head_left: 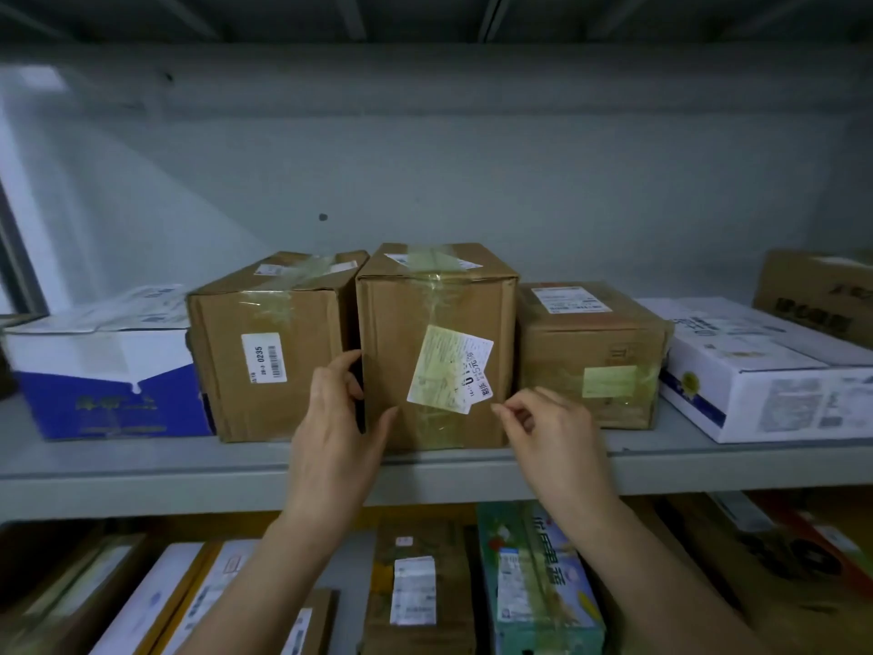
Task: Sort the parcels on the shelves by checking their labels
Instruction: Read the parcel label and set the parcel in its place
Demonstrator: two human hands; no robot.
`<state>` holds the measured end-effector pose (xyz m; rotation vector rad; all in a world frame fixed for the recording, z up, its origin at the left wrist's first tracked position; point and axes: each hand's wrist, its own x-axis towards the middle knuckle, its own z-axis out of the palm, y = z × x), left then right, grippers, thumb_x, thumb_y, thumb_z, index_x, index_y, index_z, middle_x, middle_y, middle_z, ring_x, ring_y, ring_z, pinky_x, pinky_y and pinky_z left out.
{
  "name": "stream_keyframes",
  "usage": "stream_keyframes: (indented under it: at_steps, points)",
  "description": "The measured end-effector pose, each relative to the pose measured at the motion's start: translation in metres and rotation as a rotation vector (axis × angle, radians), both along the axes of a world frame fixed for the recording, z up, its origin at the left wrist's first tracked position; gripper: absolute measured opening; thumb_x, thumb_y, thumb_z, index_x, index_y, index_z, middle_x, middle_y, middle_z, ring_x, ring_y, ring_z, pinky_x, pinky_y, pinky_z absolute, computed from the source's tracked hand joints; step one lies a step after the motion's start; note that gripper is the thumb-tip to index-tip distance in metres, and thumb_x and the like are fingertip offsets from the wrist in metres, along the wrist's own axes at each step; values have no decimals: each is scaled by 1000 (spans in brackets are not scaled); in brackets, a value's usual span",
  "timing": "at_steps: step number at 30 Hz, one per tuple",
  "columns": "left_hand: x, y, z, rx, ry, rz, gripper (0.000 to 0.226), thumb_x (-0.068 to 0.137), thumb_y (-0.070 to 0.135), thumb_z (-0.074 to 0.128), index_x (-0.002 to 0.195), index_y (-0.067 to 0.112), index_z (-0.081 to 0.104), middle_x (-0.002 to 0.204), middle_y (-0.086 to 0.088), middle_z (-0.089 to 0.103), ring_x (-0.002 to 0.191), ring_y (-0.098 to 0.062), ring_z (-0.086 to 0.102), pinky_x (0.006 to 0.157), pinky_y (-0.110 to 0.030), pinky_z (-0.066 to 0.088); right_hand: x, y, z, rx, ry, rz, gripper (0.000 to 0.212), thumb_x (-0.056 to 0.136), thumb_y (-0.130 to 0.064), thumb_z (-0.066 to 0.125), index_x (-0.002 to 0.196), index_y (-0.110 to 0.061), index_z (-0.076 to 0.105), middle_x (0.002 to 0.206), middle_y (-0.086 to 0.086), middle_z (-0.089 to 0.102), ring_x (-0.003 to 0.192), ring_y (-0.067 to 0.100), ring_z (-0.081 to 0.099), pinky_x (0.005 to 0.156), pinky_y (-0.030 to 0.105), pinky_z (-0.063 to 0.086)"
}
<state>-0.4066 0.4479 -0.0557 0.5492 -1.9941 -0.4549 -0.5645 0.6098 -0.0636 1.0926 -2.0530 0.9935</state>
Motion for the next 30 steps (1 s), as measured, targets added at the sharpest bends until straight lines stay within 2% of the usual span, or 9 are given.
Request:
stream_keyframes:
  at_steps: [4, 7, 12, 14, 16, 18, 21, 25, 30]
  points:
    - [-16, -7, 1, 49, 1, 23, 56, 87, 23, 78, 126, 30, 38, 88, 14, 47, 69, -9, 58, 59, -41, 56, -14, -18, -1, 37, 38, -42, 14, 86, -26, 78, 76, -18, 73, 71, -5, 66, 57, 12, 59, 50, 23, 43]
    - [-25, -10, 2, 4, -23, 86, 37, 89, 24, 74, 103, 28, 40, 83, 13, 48, 65, -16, 55, 58, -39, 50, -24, -25, -1, 47, 18, 7, 11, 85, -24, 79, 77, -17, 76, 72, -4, 68, 57, 9, 57, 52, 21, 43]
    - [-31, 19, -2, -76, 9, 31, 35, 89, 18, 74, 96, 30, 42, 89, 6, 56, 65, -18, 58, 52, -42, 52, -27, 21, -10, -120, -43, 101, 22, 93, -24, 66, 73, -15, 70, 66, -8, 60, 55, 5, 53, 54, 16, 44]
    - [-41, 42, -9, -42, 25, -159, 33, 88, 15, 74, 101, 31, 48, 91, 12, 57, 73, -9, 59, 59, -42, 54, -36, 54, -10, -240, -105, 54, 27, 97, -24, 58, 74, -14, 67, 67, -6, 61, 61, 8, 59, 60, 16, 47]
    - [-58, 64, -13, 30, 8, -331, 33, 90, 17, 72, 117, 26, 55, 104, 15, 59, 93, -2, 61, 76, -27, 54, -51, 82, -5, -346, -123, -35, 18, 100, -15, 58, 85, -17, 67, 79, -7, 64, 78, 1, 62, 68, 6, 44]
    - [-76, 83, -14, 130, -69, -403, 52, 94, 26, 69, 141, 26, 45, 130, 17, 54, 116, 8, 52, 96, -10, 44, -63, 97, -1, -421, -188, -75, 13, 99, -10, 58, 101, -22, 63, 97, -5, 62, 91, -8, 59, 79, 4, 43]
    - [-97, 106, -14, 256, -167, -424, 80, 96, 38, 63, 160, 29, 16, 160, 17, 30, 144, 0, 32, 118, -29, 37, -77, 101, -5, -404, -421, -22, 33, 97, -18, 62, 129, -23, 55, 126, -5, 58, 111, -1, 57, 100, 26, 48]
    - [-115, 124, -11, 425, -185, -368, 92, 96, 39, 63, 163, 25, 1, 164, 12, 24, 150, -7, 26, 124, -35, 28, -93, 95, 2, -231, -537, 144, 58, 95, -25, 64, 147, -32, 40, 144, -18, 50, 133, 6, 49, 112, 35, 41]
    - [-119, 146, -7, 548, -63, -290, 83, 91, 38, 70, 158, 29, 22, 147, 17, 49, 135, -3, 48, 113, -33, 43, -90, 104, 9, -134, -692, 290, 72, 96, -26, 65, 156, -32, 25, 147, -14, 50, 133, 5, 46, 110, 29, 39]
